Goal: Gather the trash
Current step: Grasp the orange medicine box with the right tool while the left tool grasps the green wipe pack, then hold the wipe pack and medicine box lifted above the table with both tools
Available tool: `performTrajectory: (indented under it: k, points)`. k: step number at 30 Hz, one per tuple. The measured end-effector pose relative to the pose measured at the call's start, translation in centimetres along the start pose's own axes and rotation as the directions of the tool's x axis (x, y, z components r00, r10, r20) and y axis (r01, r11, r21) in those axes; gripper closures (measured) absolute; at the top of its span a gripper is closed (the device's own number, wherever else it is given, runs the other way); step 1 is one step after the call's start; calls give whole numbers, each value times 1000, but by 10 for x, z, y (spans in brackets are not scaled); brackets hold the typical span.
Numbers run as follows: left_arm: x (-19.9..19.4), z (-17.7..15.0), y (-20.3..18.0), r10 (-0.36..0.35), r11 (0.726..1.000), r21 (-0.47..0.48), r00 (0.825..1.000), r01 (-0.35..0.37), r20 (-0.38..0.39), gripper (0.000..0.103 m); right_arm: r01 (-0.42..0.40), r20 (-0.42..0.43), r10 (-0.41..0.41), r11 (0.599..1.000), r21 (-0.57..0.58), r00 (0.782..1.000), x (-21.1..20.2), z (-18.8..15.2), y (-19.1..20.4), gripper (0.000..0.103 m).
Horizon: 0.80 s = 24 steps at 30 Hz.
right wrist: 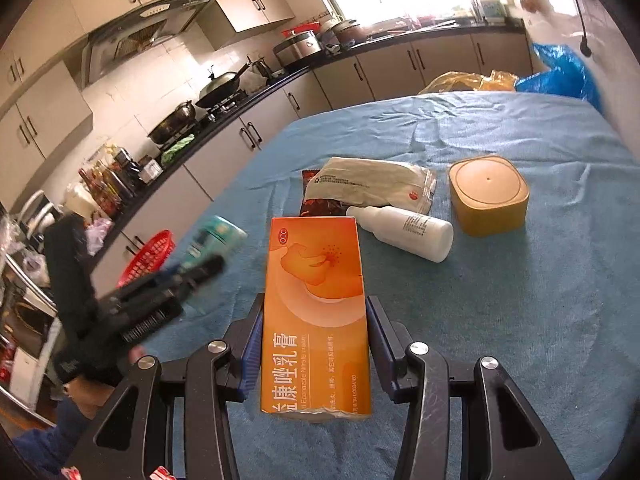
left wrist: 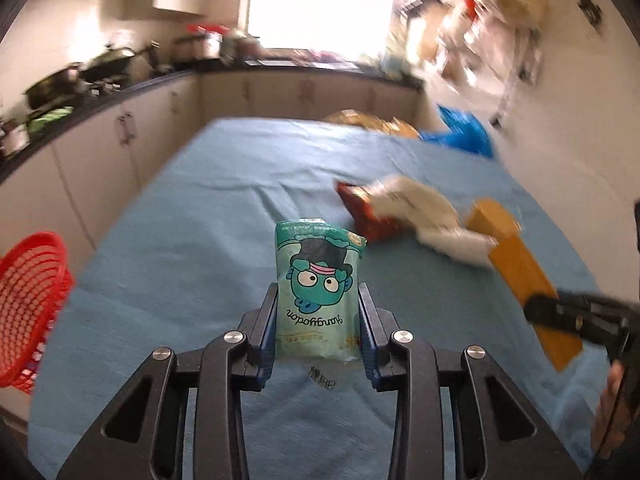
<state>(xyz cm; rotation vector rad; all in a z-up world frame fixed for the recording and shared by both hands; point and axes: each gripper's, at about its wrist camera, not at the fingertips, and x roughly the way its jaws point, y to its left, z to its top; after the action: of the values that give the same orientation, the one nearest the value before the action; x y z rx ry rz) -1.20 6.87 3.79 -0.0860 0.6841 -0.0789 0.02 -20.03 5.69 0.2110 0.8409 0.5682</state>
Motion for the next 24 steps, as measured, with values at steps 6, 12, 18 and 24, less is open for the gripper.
performTrajectory:
  k: [6, 12, 18, 24]
  points:
    - [-8, 3, 7, 109, 993, -42, 992, -106, 59, 69, 117, 5, -117, 990, -83, 993, 11, 11, 33, 52]
    - [-20, 6, 17, 197, 979, -72, 973, -190, 121, 69, 171, 39, -167, 976, -132, 985, 29, 32, 64, 52]
    - [-17, 6, 21, 234, 971, -82, 967, -227, 103, 69, 188, 93, -175, 971, -147, 980, 42, 23, 62, 52]
    - [-20, 4, 13, 252, 967, -55, 960, -247, 120, 68, 198, 124, -179, 966, -164, 976, 38, 18, 66, 52]
